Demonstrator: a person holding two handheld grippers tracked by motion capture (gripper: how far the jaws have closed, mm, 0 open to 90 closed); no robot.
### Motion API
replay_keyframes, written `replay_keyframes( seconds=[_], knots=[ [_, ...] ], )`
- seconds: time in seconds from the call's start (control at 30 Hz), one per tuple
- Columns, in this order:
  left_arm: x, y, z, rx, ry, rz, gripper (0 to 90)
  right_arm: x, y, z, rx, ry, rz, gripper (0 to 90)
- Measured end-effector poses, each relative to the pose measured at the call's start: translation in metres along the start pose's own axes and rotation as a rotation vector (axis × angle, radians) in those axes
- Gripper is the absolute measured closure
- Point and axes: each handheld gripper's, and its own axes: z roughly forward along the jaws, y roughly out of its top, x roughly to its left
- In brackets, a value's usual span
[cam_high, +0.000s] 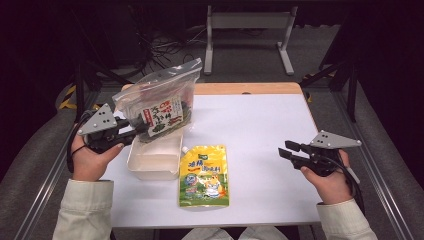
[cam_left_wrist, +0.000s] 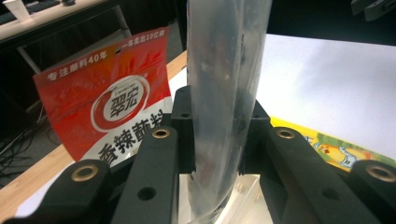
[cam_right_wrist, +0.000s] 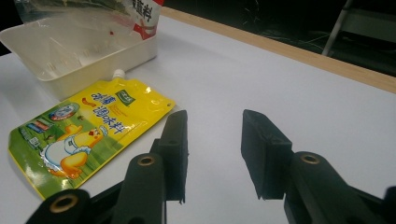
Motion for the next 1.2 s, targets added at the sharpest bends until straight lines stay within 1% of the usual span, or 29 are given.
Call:
replay_keyframes(
  seconds=[0.03,0.07,0.1,0.13,0.17,0.23,0.33,0.43,0.47,0.57,0.7,0.77,0.9,1.0,1.2],
  knots=[
    [0.001,-0.001,0.000,0.007,0.008,0.003,74.0,0.000,0.000,0.000,0.000,0.000,-0.001,61.6],
    [0.002,-0.002,0.000,0.010,0.011,-0.009,74.0,0.000,0.000,0.000,0.000,0.000,-0.002,61.4],
    [0.004,-0.003,0.000,0.014,0.015,-0.012,74.0,0.000,0.000,0.000,0.000,-0.001,-0.002,61.3],
    [0.004,-0.004,0.000,0.020,0.023,-0.027,74.0,0.000,0.000,0.000,0.000,0.000,-0.002,61.2],
    [0.006,-0.005,0.001,0.024,0.028,-0.025,74.0,0.000,0.000,0.000,0.002,0.000,-0.005,61.1],
    [0.007,-0.007,0.002,0.031,0.029,-0.035,74.0,0.000,0.000,0.001,0.004,0.001,-0.003,60.9],
    [0.009,-0.010,0.005,0.041,0.035,-0.033,74.0,0.000,-0.001,0.001,0.005,0.000,-0.003,60.7],
    [0.011,-0.012,0.006,0.049,0.046,-0.042,74.0,0.000,-0.001,0.001,0.005,-0.001,0.001,60.1],
    [0.012,-0.013,0.007,0.053,0.051,-0.038,74.0,0.000,-0.001,0.001,0.006,-0.002,0.002,59.8],
    [0.014,-0.017,0.010,0.059,0.052,-0.047,74.0,0.000,-0.001,0.002,0.006,0.001,0.006,59.4],
    [0.017,-0.022,0.013,0.064,0.051,-0.041,74.0,0.000,-0.001,0.002,0.008,0.001,0.006,59.1],
    [0.018,-0.024,0.015,0.070,0.044,-0.041,74.0,0.000,-0.001,0.003,0.010,0.000,0.006,58.9],
    [0.020,-0.027,0.017,0.068,0.042,-0.037,74.0,-0.001,-0.002,0.003,0.012,0.000,0.012,58.5],
    [0.021,-0.029,0.018,0.067,0.040,-0.042,74.0,-0.001,-0.002,0.003,0.014,-0.001,0.013,58.5],
    [0.023,-0.032,0.018,0.088,0.042,-0.065,74.0,-0.001,-0.002,0.003,0.012,0.001,0.015,58.2]
  ],
)
